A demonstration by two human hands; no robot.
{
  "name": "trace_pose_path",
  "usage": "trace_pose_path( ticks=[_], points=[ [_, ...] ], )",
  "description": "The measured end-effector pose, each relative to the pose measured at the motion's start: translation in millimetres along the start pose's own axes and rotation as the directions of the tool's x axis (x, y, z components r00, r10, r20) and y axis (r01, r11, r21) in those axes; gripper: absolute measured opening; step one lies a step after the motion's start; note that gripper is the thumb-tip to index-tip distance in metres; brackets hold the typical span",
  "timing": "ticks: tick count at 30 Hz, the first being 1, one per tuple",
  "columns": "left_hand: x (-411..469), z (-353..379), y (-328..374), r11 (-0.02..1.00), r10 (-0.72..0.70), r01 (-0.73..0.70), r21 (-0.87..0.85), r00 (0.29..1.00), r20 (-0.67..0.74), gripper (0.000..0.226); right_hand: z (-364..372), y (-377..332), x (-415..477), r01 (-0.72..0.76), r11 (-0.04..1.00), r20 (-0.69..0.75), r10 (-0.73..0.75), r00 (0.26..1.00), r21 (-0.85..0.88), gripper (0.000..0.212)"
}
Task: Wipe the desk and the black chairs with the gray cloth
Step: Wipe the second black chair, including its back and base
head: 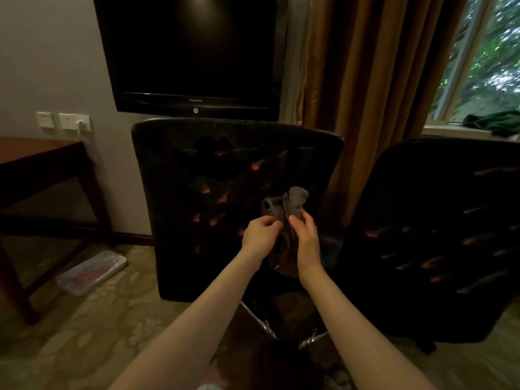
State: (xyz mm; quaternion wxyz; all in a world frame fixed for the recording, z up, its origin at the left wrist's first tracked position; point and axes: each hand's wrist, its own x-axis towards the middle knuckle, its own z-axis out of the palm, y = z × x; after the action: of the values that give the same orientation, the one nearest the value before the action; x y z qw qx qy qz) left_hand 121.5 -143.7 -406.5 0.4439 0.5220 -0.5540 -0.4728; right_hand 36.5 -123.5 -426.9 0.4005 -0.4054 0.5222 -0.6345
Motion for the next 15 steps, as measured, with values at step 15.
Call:
trace_pose_path(
  ticks=[15],
  points=[
    [-15.8,-19.6,-7.7,0.895,-0.361,0.336,-0.293,0.932,-0.034,0.027,-22.3,-35.4,18.1,-0.126,0.981,-0.065,0.117,0.991,-0.151,0.017]
  ],
)
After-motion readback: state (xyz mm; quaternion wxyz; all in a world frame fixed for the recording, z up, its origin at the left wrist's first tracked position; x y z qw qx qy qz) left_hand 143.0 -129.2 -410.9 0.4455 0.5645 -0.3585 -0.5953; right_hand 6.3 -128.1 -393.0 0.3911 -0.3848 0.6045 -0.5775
